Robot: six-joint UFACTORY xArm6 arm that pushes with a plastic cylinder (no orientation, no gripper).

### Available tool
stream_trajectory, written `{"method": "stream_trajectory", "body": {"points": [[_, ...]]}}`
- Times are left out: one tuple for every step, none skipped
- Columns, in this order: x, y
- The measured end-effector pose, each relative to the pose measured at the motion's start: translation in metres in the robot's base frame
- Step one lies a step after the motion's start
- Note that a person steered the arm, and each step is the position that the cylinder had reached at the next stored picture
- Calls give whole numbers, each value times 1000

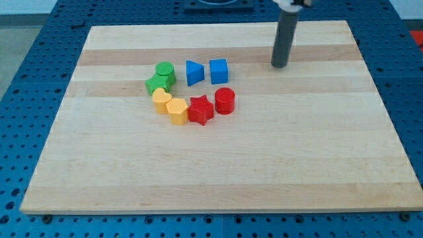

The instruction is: Slide the blue cube down a bit

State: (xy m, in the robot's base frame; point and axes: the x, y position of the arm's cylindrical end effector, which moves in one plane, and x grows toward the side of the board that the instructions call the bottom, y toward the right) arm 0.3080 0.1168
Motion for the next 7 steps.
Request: {"method": "stream_trajectory", "body": {"points": [[-31, -7], [-34, -36], [-34, -65], [-21, -75], [-12, -76], [-10, -76], [-3, -77]]}}
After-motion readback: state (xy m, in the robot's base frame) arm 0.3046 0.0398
